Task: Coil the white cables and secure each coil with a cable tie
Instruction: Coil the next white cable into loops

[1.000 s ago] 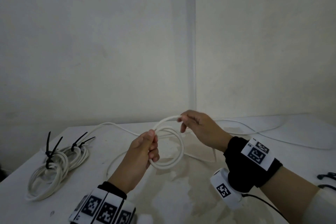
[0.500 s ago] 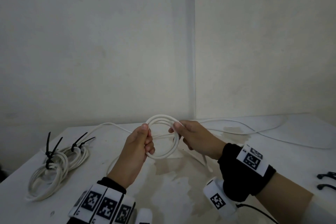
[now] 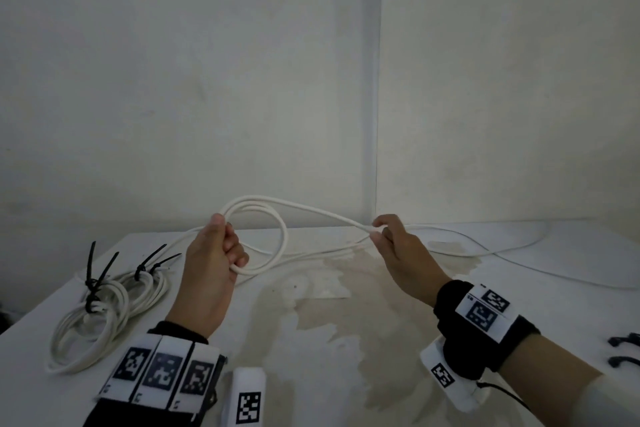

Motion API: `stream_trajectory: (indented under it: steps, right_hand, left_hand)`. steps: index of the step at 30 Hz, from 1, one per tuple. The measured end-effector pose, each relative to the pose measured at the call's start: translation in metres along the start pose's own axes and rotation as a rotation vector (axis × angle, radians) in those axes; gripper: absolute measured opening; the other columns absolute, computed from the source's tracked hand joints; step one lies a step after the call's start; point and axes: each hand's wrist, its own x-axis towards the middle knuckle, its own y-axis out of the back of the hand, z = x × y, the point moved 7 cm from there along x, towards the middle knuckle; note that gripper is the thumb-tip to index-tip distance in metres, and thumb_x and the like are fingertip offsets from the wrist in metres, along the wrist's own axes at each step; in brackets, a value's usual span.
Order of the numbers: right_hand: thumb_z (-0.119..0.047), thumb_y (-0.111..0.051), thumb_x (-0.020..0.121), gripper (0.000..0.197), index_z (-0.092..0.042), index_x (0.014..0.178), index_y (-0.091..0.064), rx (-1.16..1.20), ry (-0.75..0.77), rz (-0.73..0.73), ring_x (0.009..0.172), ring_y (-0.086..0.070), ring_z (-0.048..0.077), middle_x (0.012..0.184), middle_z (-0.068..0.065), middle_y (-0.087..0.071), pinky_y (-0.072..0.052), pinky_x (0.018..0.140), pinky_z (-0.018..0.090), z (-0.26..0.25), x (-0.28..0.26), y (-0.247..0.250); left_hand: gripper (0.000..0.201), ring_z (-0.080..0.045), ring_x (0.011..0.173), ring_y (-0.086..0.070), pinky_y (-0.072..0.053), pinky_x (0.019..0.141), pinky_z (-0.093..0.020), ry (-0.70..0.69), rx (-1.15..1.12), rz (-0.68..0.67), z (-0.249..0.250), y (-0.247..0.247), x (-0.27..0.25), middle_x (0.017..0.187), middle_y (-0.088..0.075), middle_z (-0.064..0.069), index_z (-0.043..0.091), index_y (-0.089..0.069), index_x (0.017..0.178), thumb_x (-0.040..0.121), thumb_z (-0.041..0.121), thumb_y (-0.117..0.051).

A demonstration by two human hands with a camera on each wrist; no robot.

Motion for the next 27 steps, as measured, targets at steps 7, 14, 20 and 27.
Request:
stream_trajectory:
  steps: [7,14,20,27]
  right_hand:
    - [-0.028,-0.037,0.082,0.023,-0.015,0.083,-0.056,-0.559,0.429,0.000,0.051,-0.059,0.016,0.068,-0.002,-0.062,-0.039,0.038,0.020,-0.051,-0.016,-0.031]
    - [-0.019,-0.072,0.066,0.034,-0.016,0.077,-0.040,-0.641,0.679,0.054,0.041,-0.044,0.012,0.060,-0.004,-0.051,-0.017,0.039,0.020,-0.104,-0.042,-0.062]
    - [-0.023,-0.081,0.062,0.025,-0.019,0.062,-0.056,-0.747,0.698,0.034,0.037,-0.043,0.012,0.062,-0.003,-0.053,-0.018,0.038,0.020,-0.120,-0.040,-0.068]
    - [-0.039,-0.075,0.063,0.033,-0.018,0.073,-0.053,-0.387,0.661,-0.107,0.045,-0.054,0.014,0.066,-0.003,-0.062,-0.028,0.040,0.017,-0.126,-0.028,-0.050]
  left_hand:
    - [0.036,-0.002,0.037,-0.031,-0.032,0.046,-0.017,-0.090,0.123,0.049,0.007,0.003,0.013,0.049,-0.036,0.009,0.016,-0.039,0.067,0.101,0.024,-0.030]
    - [0.035,0.000,0.039,-0.033,-0.029,0.052,-0.021,-0.200,0.312,0.039,-0.002,-0.015,0.006,0.063,-0.030,0.000,0.015,-0.036,0.068,0.101,0.023,-0.028]
    - [0.034,-0.007,0.050,-0.033,-0.032,0.046,-0.013,-0.122,0.465,-0.086,-0.021,-0.033,-0.011,0.061,-0.031,0.000,0.013,-0.038,0.069,0.100,0.025,-0.030]
    - [0.031,-0.002,0.056,-0.056,-0.044,0.058,-0.015,0.047,0.606,-0.348,-0.047,-0.046,-0.026,0.065,-0.053,0.004,0.015,-0.052,0.071,0.098,0.013,-0.036]
